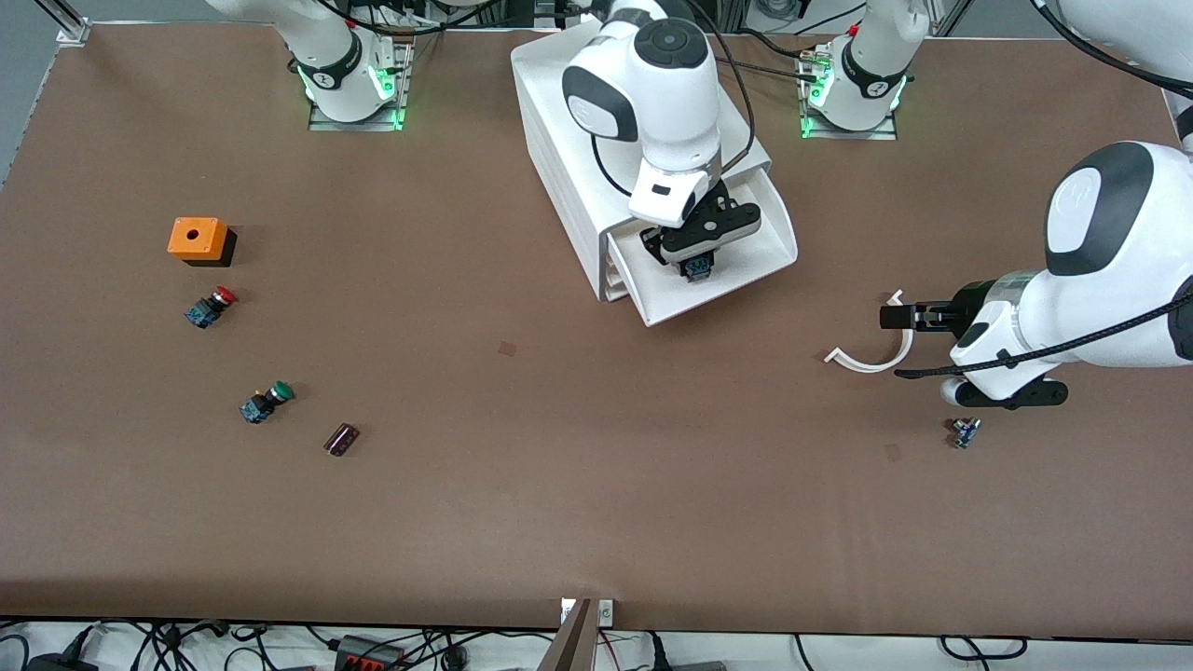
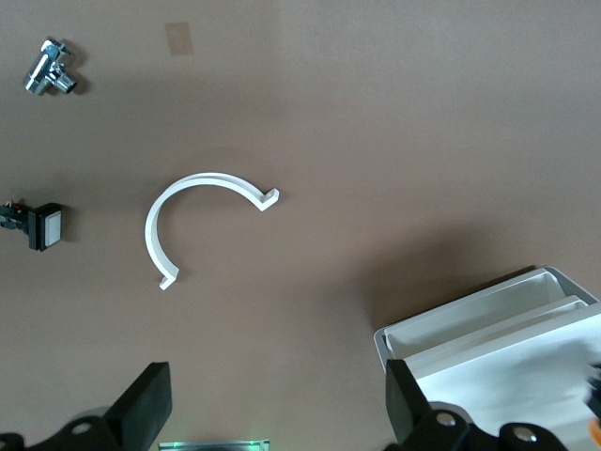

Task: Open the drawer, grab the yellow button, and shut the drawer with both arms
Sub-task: 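Lift the button out with the right gripper while the left gripper pushes the drawer, then carry the button with the right gripper while the left gripper closes the drawer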

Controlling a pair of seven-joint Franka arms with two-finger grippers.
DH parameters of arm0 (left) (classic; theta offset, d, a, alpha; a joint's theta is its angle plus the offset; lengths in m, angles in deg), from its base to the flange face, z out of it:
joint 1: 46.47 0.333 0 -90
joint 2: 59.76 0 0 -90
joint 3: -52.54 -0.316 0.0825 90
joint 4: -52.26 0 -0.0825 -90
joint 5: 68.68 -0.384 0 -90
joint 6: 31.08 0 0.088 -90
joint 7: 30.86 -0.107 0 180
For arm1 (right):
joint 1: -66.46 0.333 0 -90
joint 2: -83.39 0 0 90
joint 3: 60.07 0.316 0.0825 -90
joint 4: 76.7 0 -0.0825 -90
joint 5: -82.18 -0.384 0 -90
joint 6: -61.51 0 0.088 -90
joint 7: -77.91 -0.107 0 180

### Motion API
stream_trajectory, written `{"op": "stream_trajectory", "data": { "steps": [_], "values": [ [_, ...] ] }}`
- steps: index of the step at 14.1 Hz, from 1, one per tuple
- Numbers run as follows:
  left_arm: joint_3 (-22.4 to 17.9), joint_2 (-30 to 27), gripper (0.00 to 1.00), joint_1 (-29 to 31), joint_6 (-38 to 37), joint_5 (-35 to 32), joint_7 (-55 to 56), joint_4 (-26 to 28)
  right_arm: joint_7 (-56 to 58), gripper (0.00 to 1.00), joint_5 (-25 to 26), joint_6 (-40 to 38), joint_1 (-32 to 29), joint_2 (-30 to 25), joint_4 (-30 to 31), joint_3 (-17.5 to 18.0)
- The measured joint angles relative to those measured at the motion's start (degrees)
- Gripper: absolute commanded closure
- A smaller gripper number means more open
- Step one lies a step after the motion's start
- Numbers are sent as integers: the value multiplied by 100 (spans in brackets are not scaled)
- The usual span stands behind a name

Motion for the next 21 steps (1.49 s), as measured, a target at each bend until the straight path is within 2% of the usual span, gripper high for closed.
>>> {"op": "stream_trajectory", "data": {
  "steps": [2,5,10,14,18,21],
  "values": [
    [8,4,0,-63,73,0,102,2,-15,100,-157,-520,-278,-119,-368,-18],
    [19,64,0,-238,564,0,472,150,6,100,-453,-1365,-1019,-440,-534,-38],
    [222,69,0,-671,1975,-2,1716,1060,402,100,-520,-2537,-2101,-552,-339,-33],
    [407,16,0,-958,2955,-3,2592,1877,1666,100,-516,-2611,-2750,-488,236,-49],
    [498,-201,0,-1250,3062,-3,3215,2282,2959,100,-525,-2600,-3444,-502,720,-46],
    [697,-424,0,-1268,3061,-4,3466,2601,3343,100,-538,-2329,-3678,-506,1186,-40]
  ]
}}
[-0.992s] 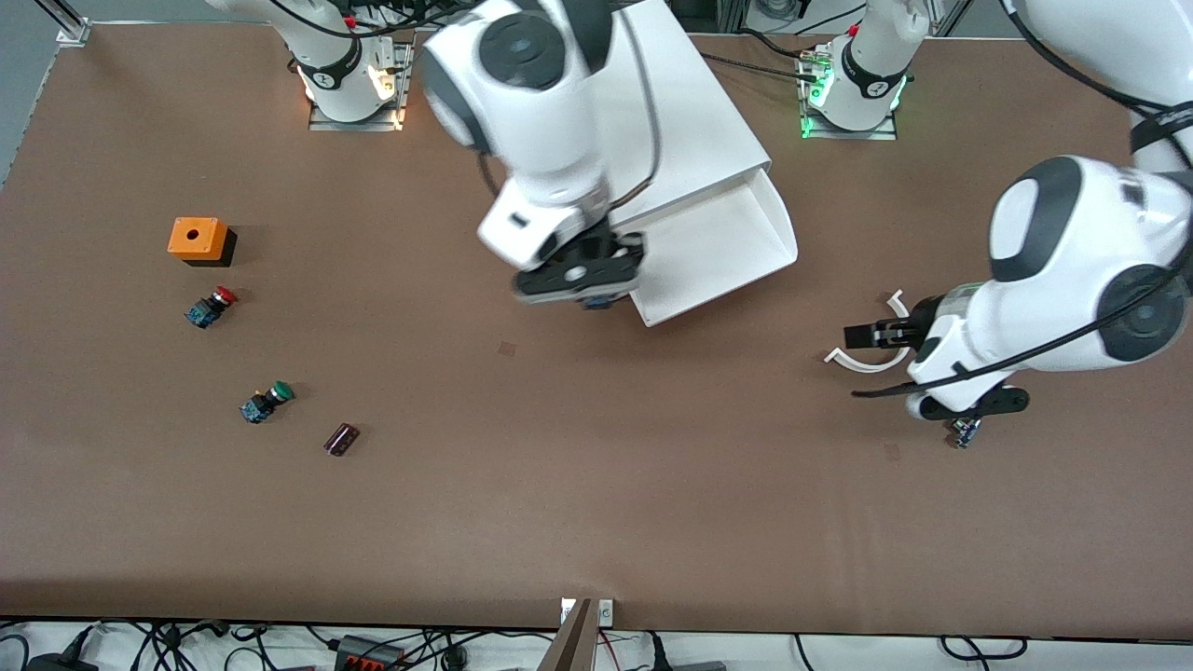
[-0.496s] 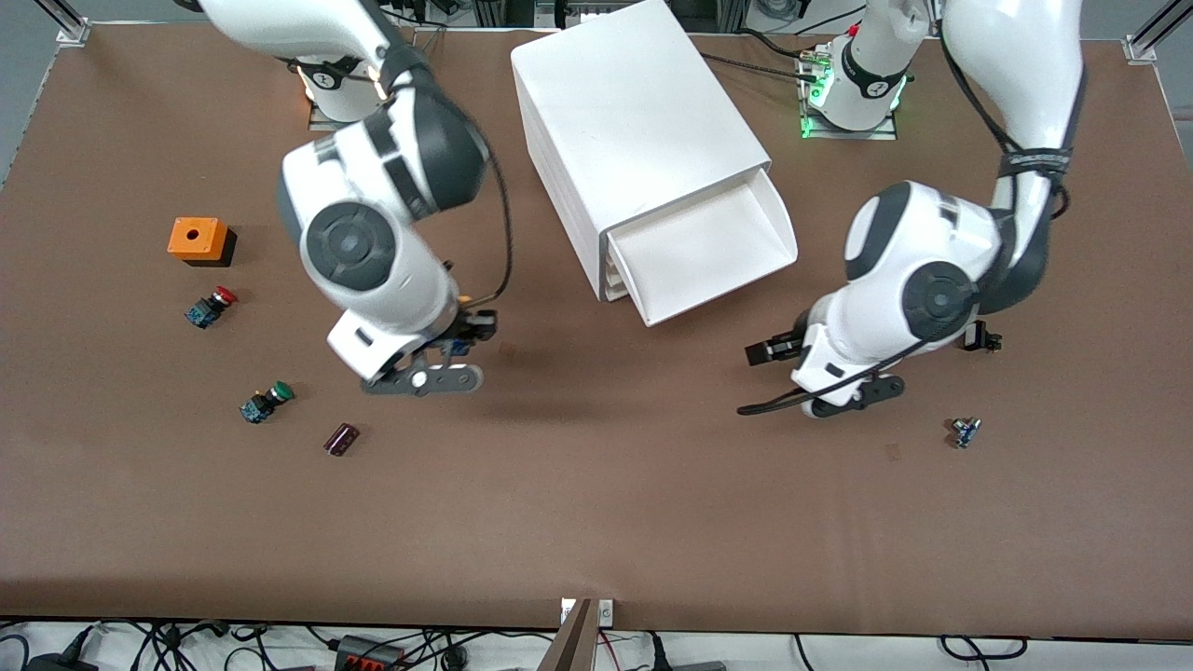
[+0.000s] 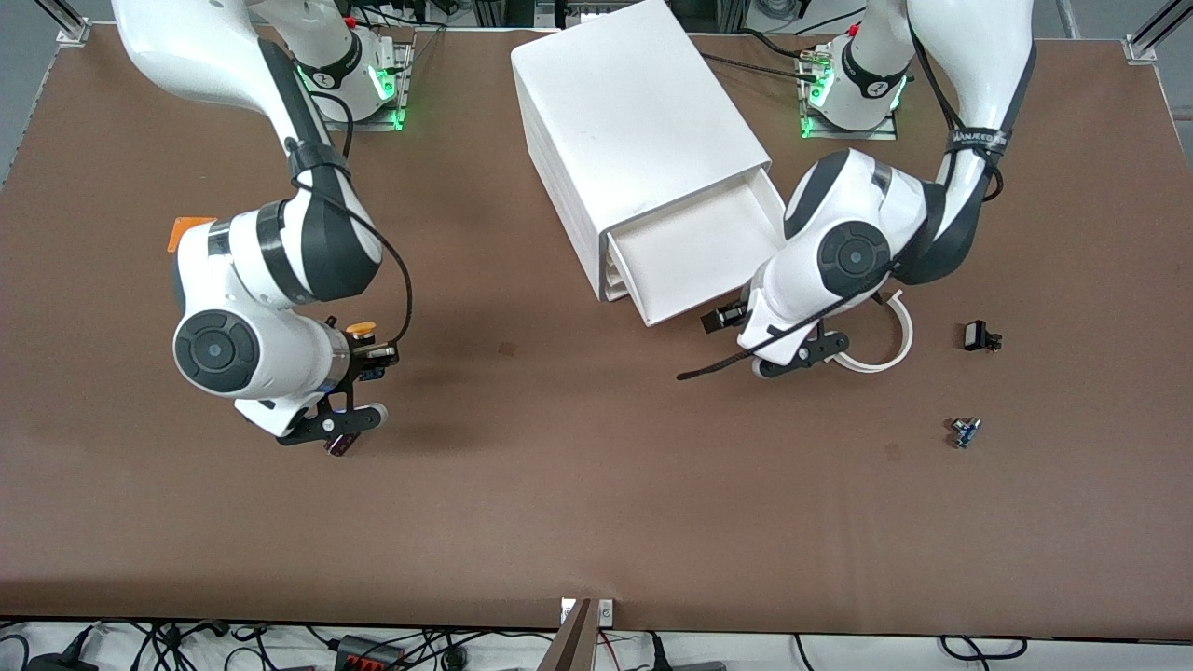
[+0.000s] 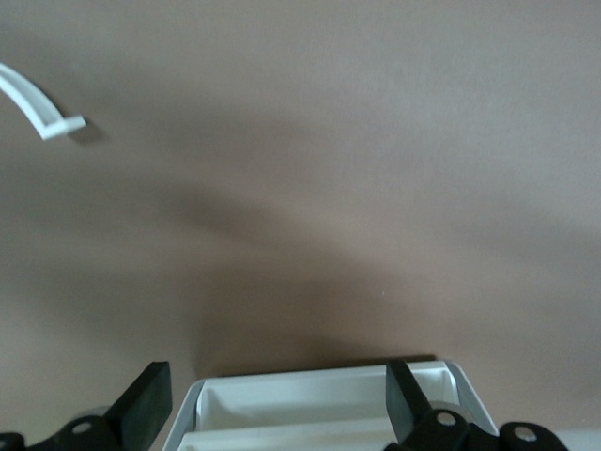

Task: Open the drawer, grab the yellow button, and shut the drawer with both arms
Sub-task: 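Carry the button with the right gripper while the left gripper closes the drawer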

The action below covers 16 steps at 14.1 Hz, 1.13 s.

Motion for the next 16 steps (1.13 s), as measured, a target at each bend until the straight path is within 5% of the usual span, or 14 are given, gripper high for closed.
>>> {"op": "stream_trajectory", "data": {
  "steps": [8,15,16],
  "values": [
    [527,-324,0,4,0,-3,316,693,261,100,-3,1983,-68,28,1797,81],
    [1026,-450,0,10,-1,-3,709,1004,565,100,-44,3006,-59,118,2372,120],
    [1068,-450,0,10,-1,-3,718,1018,565,94,-49,3113,-59,169,2385,130]
  ]
}}
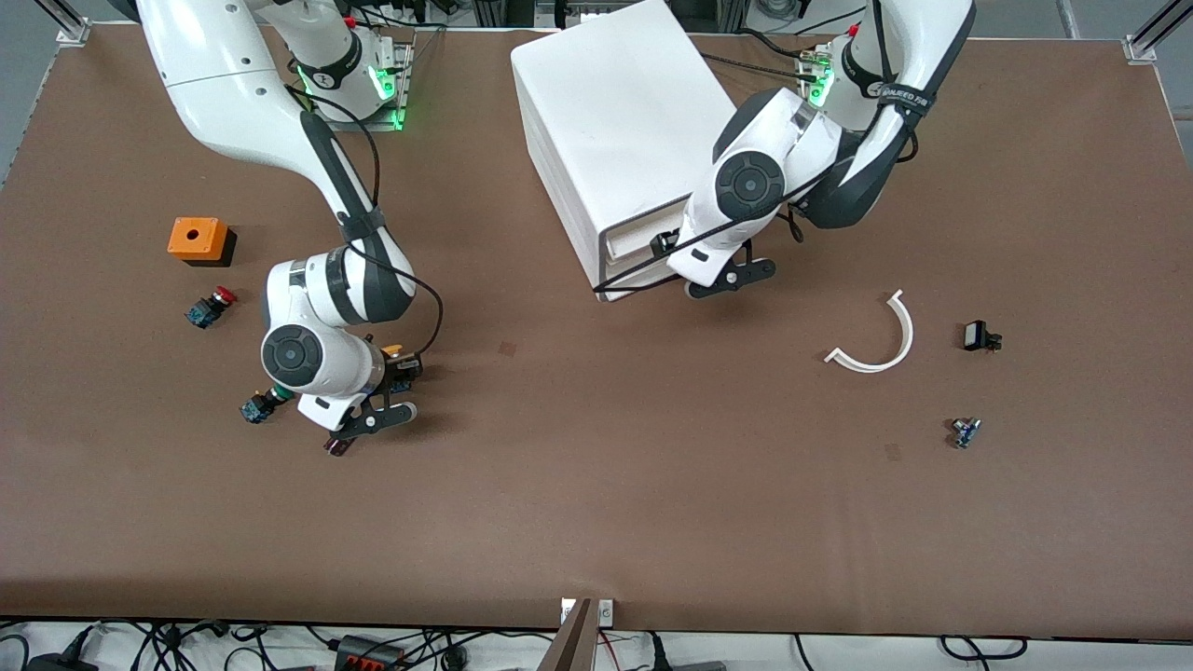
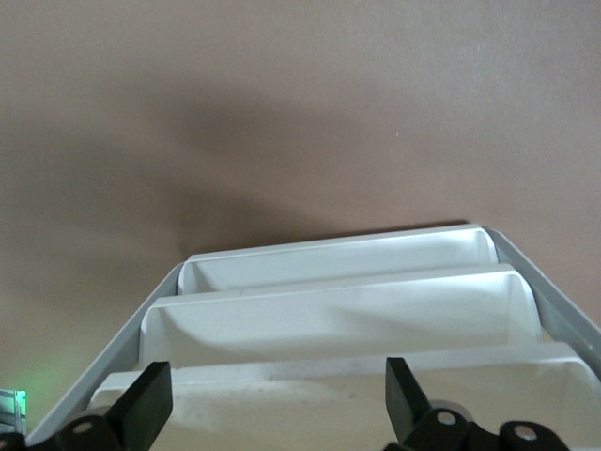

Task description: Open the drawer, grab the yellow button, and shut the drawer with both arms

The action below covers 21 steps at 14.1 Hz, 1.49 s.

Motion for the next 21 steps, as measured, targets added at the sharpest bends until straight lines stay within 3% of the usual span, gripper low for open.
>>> {"op": "stream_trajectory", "data": {
  "steps": [2,7,15,19,21],
  "values": [
    [52,0,0,0,0,0,22,16,0,0,-6,77,-1,64,1,4],
    [151,-2,0,4,-33,0,33,27,0,0,-10,-232,-25,-158,-305,-9],
    [198,-108,0,159,-54,-64,33,-58,0,0,-9,-2702,-43,-1156,-1703,-312],
    [195,-246,0,696,-760,-1033,-823,-719,58,0,-8,-3015,-62,-1613,-1879,-676],
    [189,-290,0,1123,-1028,-1181,-1594,-1069,66,0,-8,-3068,-70,-1761,-1880,-817]
  ]
}}
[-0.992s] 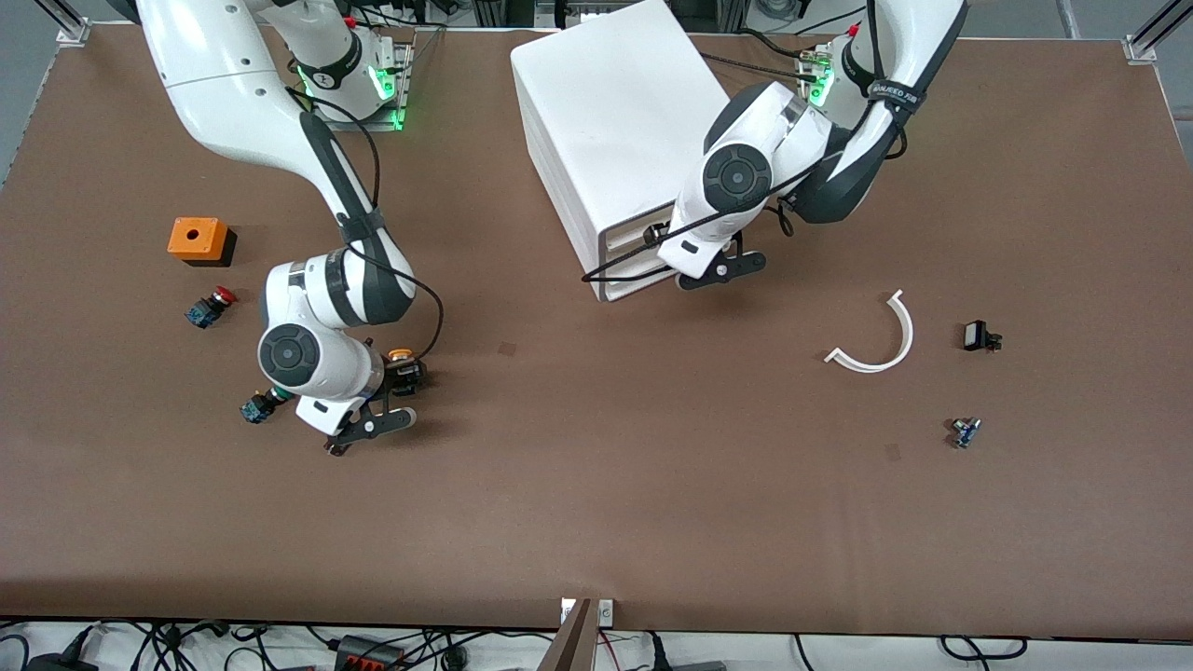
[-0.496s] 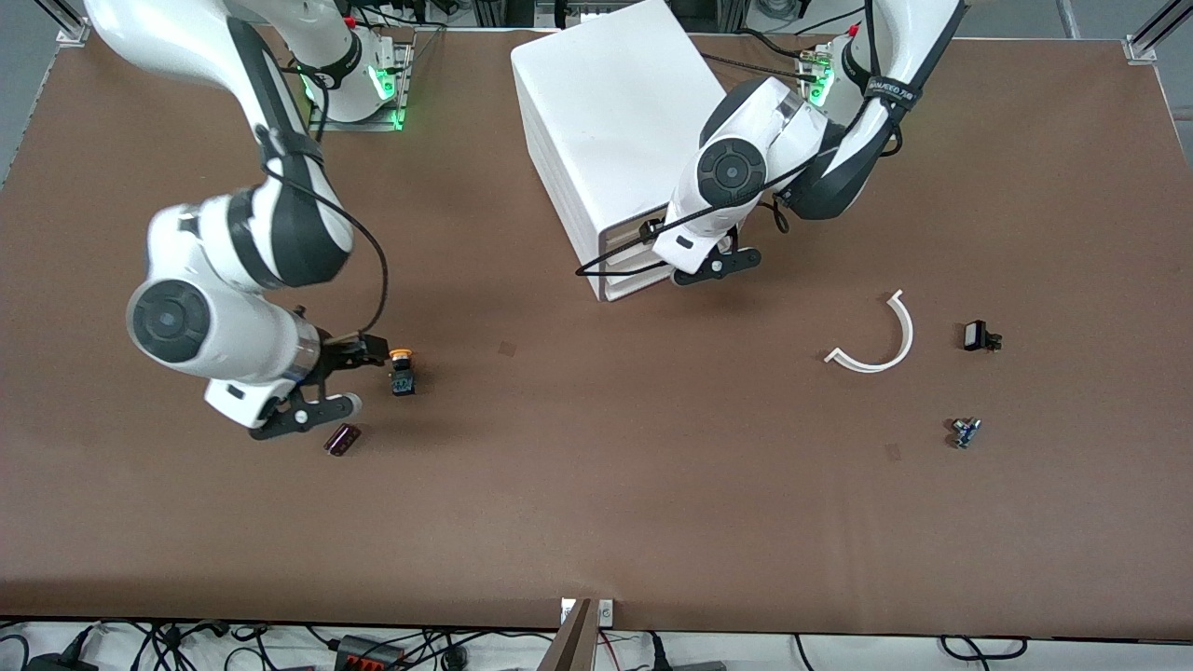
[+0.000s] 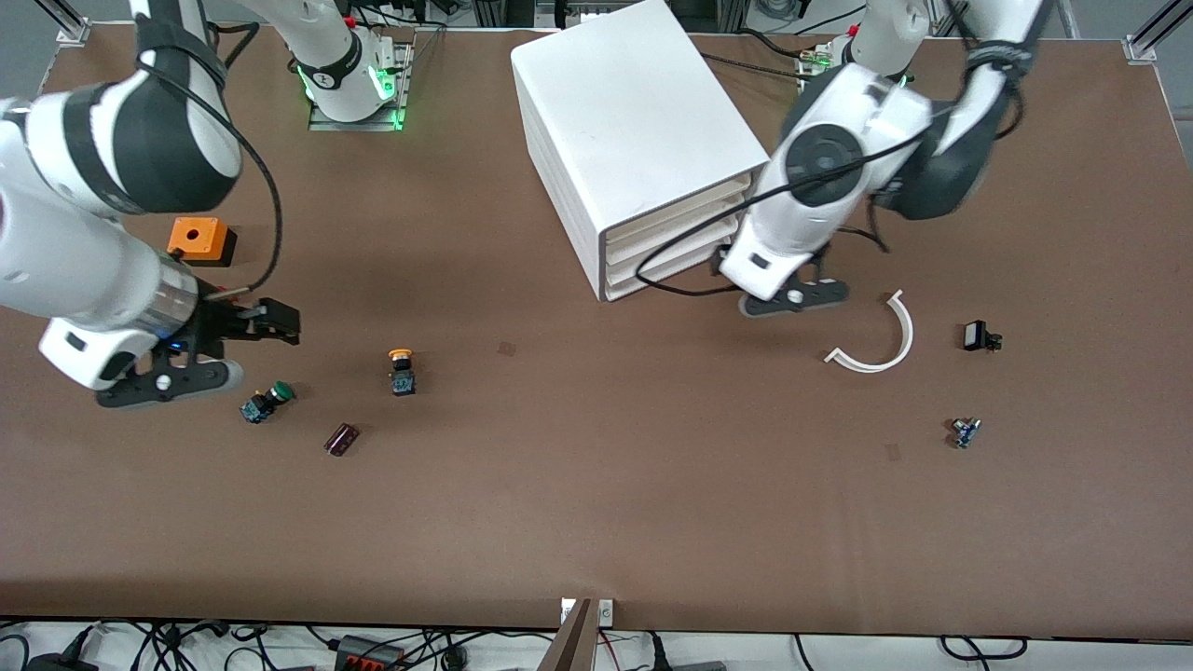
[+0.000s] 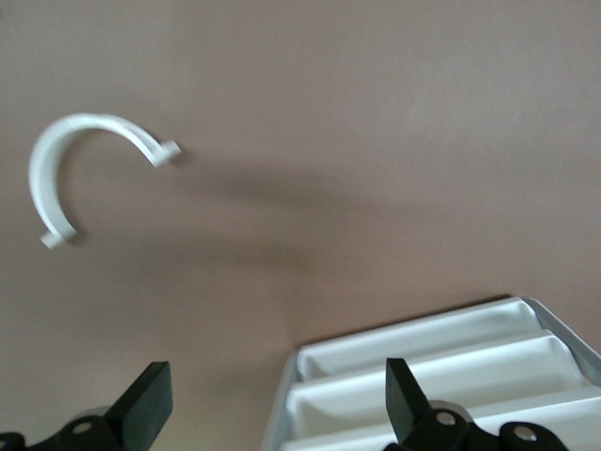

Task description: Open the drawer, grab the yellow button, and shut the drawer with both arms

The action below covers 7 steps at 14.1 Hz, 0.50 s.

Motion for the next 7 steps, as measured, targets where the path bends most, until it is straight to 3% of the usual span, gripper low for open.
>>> {"op": "stream_trajectory", "data": {
  "steps": [3,7],
  "values": [
    [-8,-5,0,699,-448,-19,-1311,-520,0,0,-1,6,-11,-47,-47,-295],
    [-22,-21,0,1160,-1442,-23,-2519,-1355,0,0,-18,13,-37,-188,-324,-512]
  ]
}}
